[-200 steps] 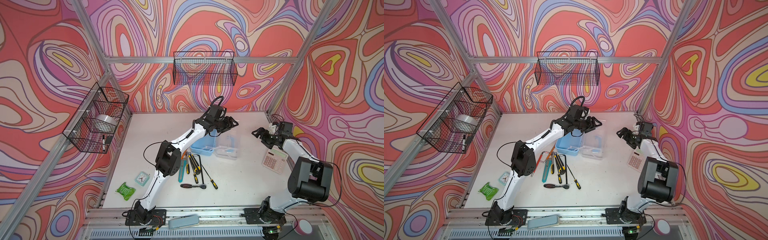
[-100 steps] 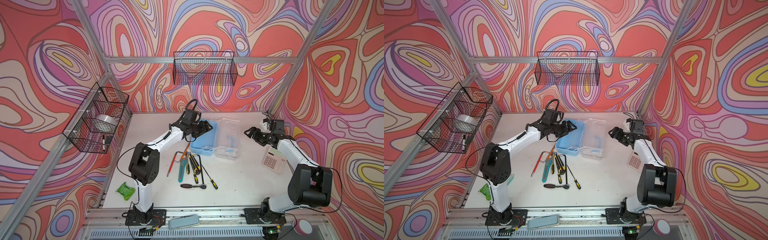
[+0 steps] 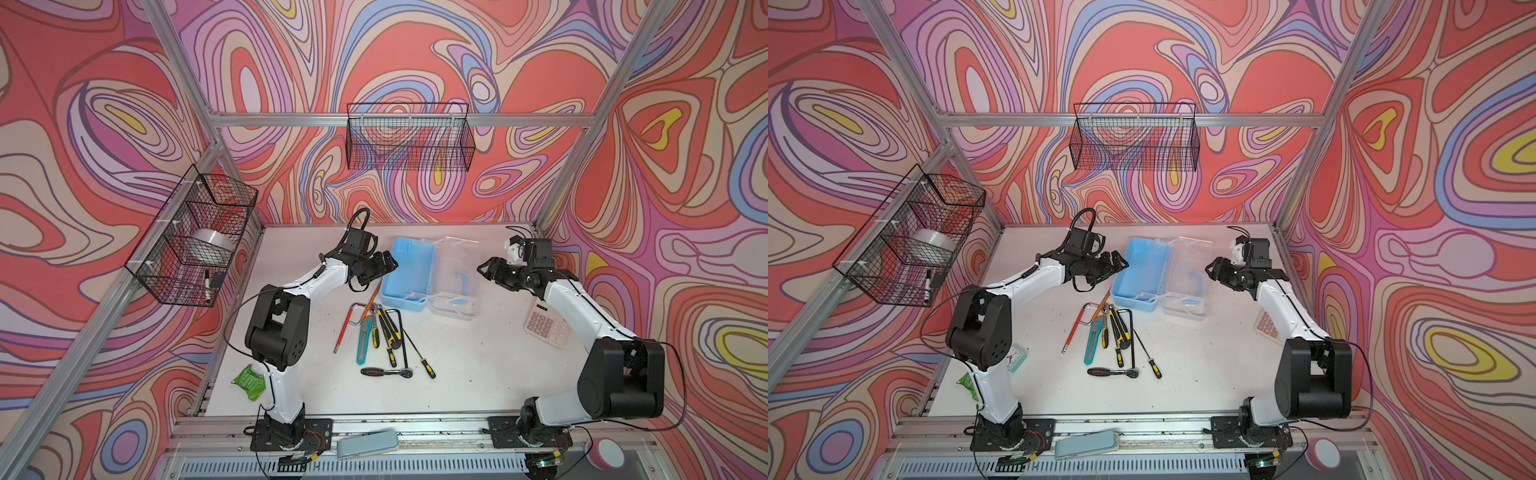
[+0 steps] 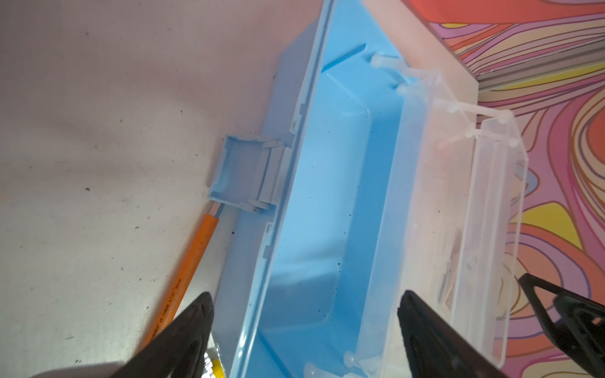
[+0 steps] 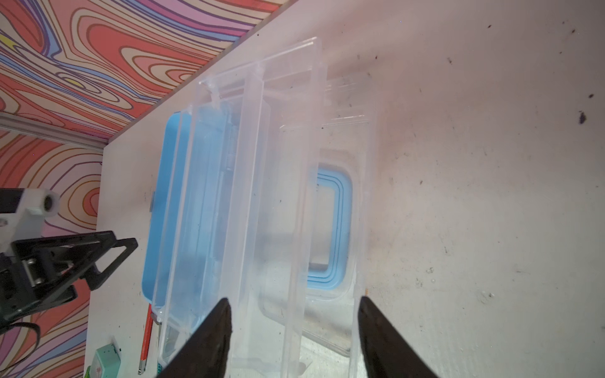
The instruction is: Pack the tool kit
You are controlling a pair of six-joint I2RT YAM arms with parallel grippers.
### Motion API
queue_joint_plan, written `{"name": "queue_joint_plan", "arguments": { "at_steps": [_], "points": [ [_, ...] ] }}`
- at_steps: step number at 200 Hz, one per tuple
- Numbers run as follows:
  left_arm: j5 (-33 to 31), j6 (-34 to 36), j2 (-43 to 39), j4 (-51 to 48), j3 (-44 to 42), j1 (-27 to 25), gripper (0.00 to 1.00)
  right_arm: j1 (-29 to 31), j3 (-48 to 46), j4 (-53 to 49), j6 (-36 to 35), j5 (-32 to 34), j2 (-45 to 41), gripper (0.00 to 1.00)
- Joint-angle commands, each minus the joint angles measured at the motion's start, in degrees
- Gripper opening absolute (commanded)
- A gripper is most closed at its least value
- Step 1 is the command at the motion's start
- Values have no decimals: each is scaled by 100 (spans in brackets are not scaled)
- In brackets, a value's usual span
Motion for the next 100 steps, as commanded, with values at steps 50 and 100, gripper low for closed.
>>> {"name": "queue_joint_plan", "arguments": {
  "at_steps": [50,100],
  "points": [
    [233,49,473,93,354,-509,76,9,40,-226,-136,144,-268,67],
    [428,-116,609,401,471,-949,71,4,113,-548,-294,353,-490,68]
  ]
}}
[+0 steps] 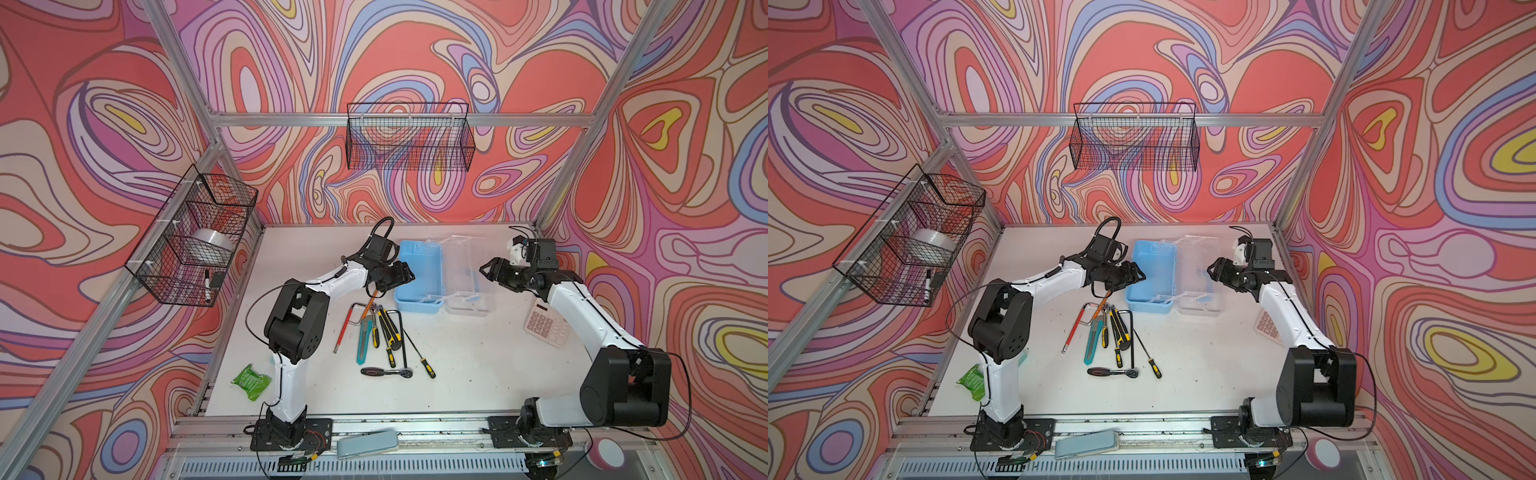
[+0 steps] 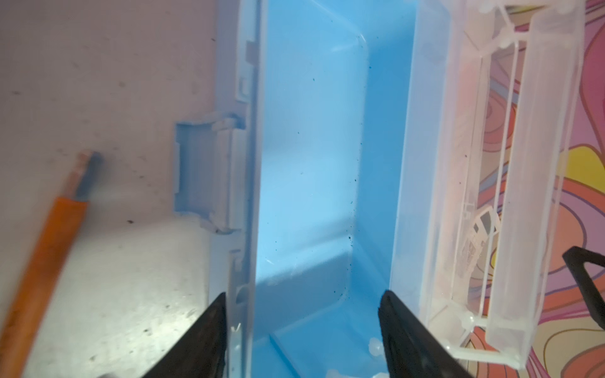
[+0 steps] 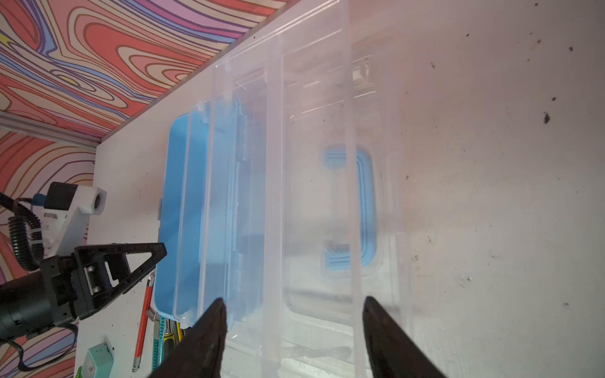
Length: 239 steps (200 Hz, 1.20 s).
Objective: Pack the tool kit
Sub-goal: 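Move the right gripper over the loose tools while the left gripper draws back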
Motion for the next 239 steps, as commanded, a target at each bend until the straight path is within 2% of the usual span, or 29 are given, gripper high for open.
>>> {"name": "queue_joint_plan", "arguments": {
  "at_steps": [1,38,60,79,111,137,185,204,239],
  "points": [
    [233,-120,75,371,74,-186,71,8,113,-250,-165,187,-223,68],
    [407,-429,-68,813,-259,-384,72,5,191,-536,-246,399,-480,64],
    [181,-394,-411,839,-604,-384,81,59,253,-697,-245,359,-690,61],
    [-147,-152,-846,599,-843,-358,89,387,280,-841,-183,539,-859,62],
    [-429,-126,-1608,599,-1530,-168,96,1431,109,-739,140,1039,-1147,62],
    [-552,-137,-2197,620,-2188,159,99,2653,-142,-451,5,1362,-1162,62],
    [-920,-182,-3450,408,-3385,986,100,4954,-203,-398,-1139,1909,-420,63],
    [-939,-214,-3897,240,-3760,1380,100,5462,-148,-410,-1549,1815,-53,63],
    [-752,-232,-4640,-131,-4299,2085,100,6143,106,-569,-2318,1785,646,57]
  ]
}}
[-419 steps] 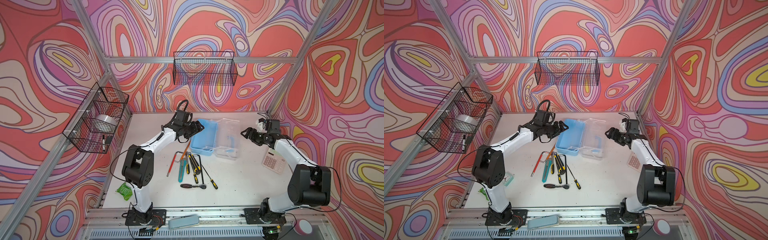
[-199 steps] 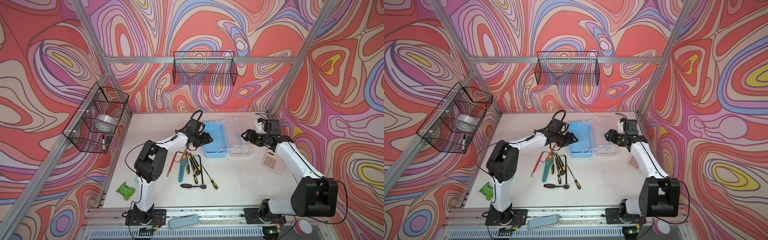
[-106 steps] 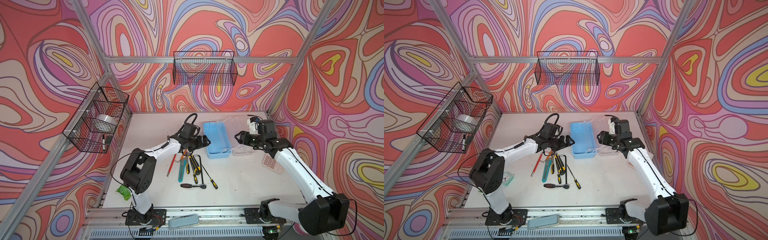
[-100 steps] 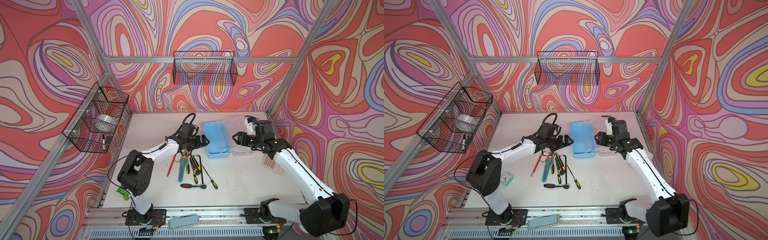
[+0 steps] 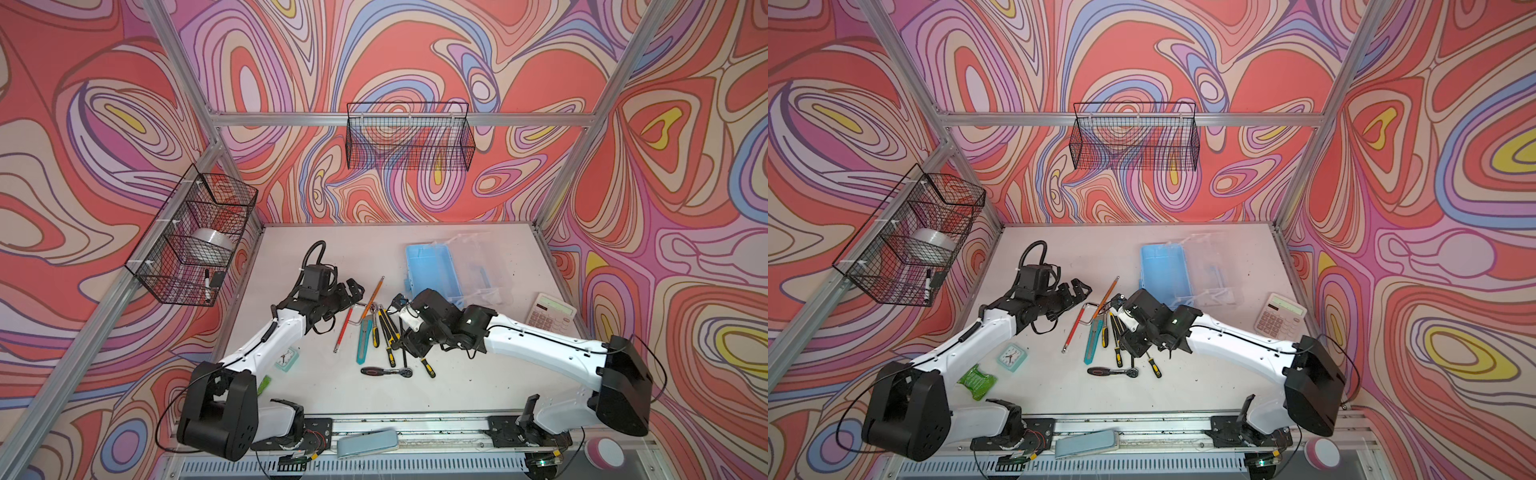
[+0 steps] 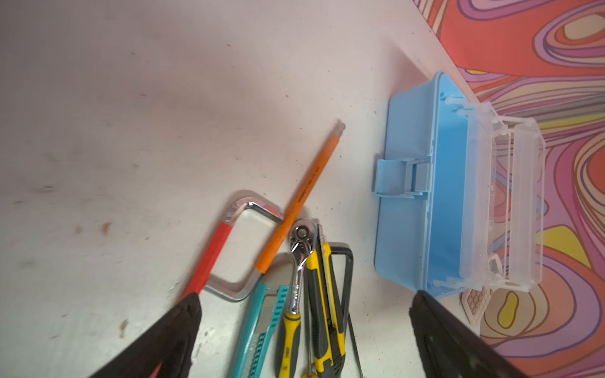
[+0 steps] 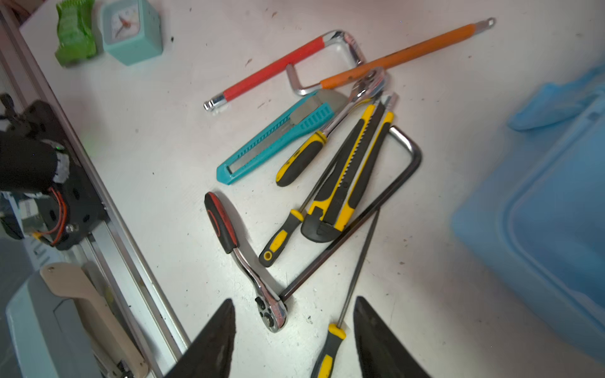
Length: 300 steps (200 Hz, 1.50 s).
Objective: Pack the tool kit
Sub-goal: 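Move the right gripper over the loose tools while the left gripper draws back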
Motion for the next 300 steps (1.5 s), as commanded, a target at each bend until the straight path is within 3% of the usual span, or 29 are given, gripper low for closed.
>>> {"name": "queue_joint_plan", "arguments": {
  "at_steps": [1,43,179,300],
  "points": [
    [-13,-12,-427,-456,-290,366,100,330,206,-127,-791,94,345,57],
    [89,-69,-1097,-692,-768,848,100,535,362,-153,-1394,-137,851,56],
    [85,-151,-1477,-864,-1040,981,100,968,994,-435,-2022,124,2086,48],
    [102,-170,-1665,-810,-1283,1051,100,1158,985,-774,-2119,671,2708,32]
  ]
}}
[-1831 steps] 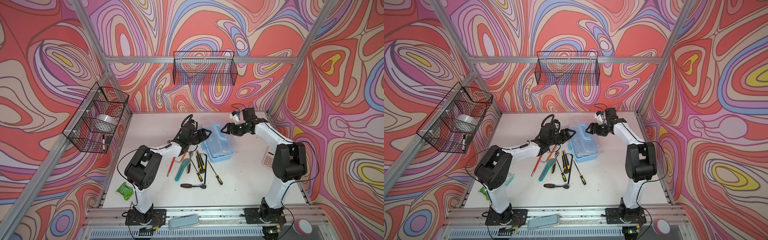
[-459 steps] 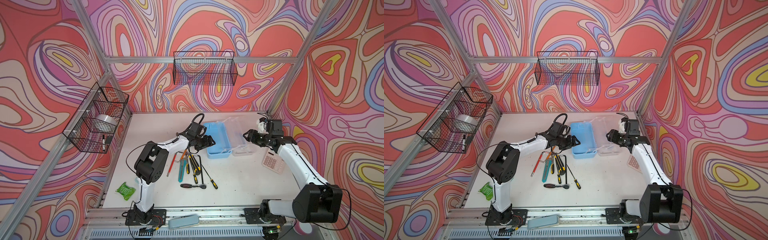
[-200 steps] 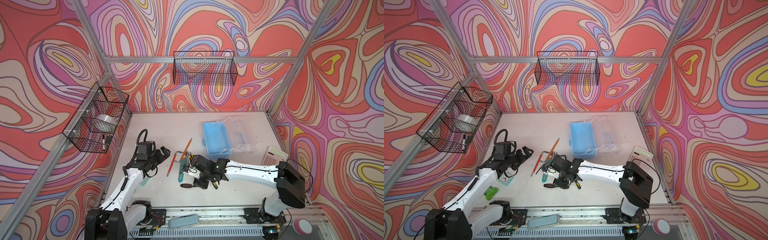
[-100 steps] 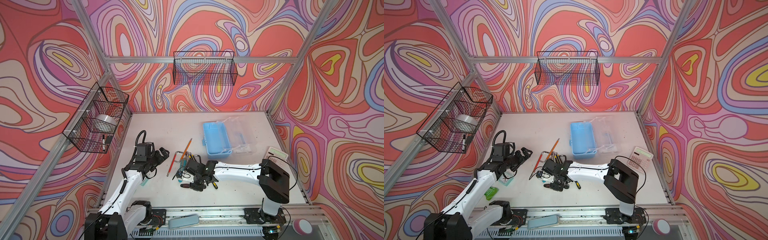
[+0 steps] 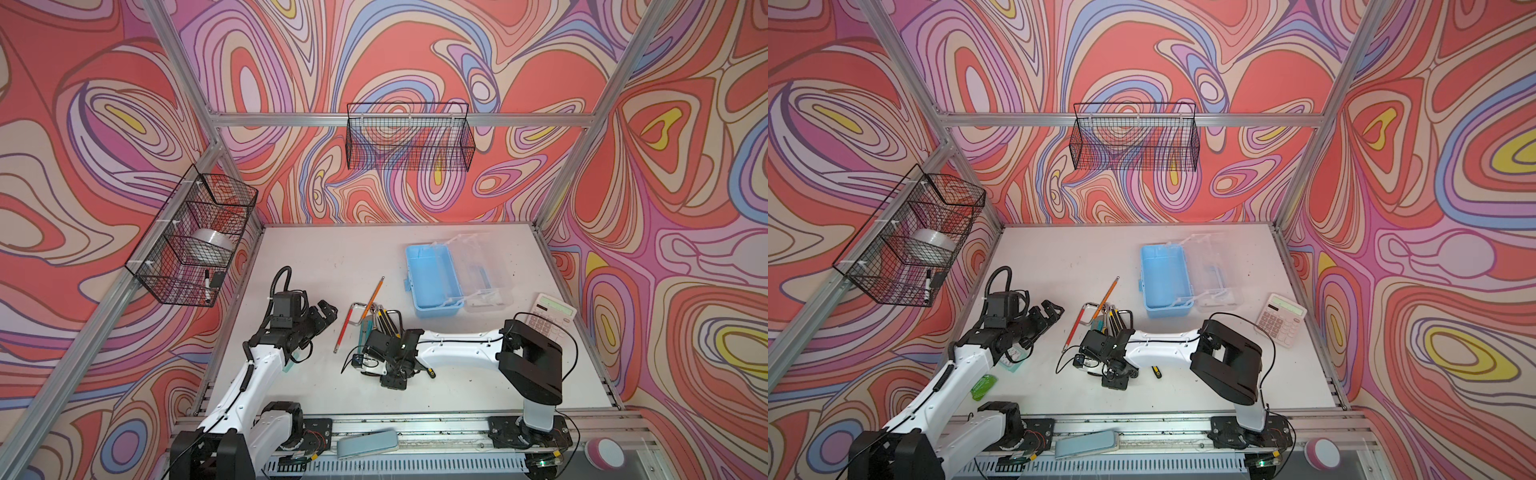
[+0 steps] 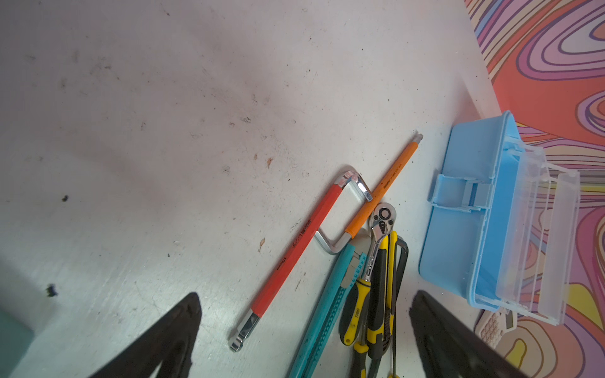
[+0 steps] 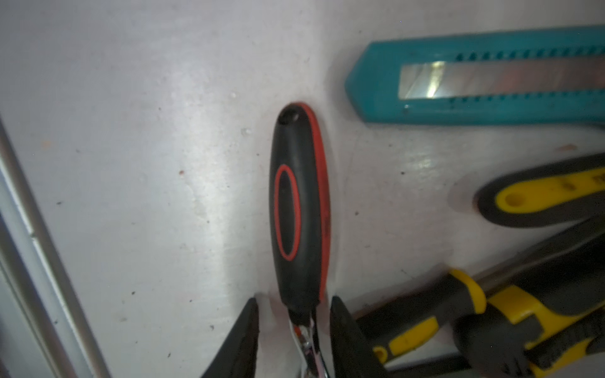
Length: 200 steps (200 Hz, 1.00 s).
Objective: Pack the tool kit
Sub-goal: 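Move the right gripper over the loose tools while the left gripper draws back, then grasp the red-handled ratchet by its handle with the right gripper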
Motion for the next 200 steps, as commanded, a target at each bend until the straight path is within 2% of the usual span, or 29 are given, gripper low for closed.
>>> {"name": "queue_joint_plan", "arguments": {
  "at_steps": [1,23,60,128,163,176,200],
  "points": [
    [17,-67,-107,-68,-72,39,100,10,11,-241,-80,184,236,31],
    [-5,-62,-143,-100,-63,44,100,10,29,-179,-2,159,299,23],
    [-39,41,-171,-213,1,44,100,10,203,-176,96,140,352,0],
    [-307,395,-446,-662,67,41,100,-189,3,421,636,-515,-601,0],
    [-486,538,-471,-882,194,-193,100,-1016,-50,614,964,-966,-1663,0],
    [-740,548,-424,-974,288,-551,98,-1445,21,561,1015,-1030,-2008,0],
    [-1466,408,-238,-981,457,-1564,96,-2444,234,426,1015,-1034,-2521,0]
  ]
}}
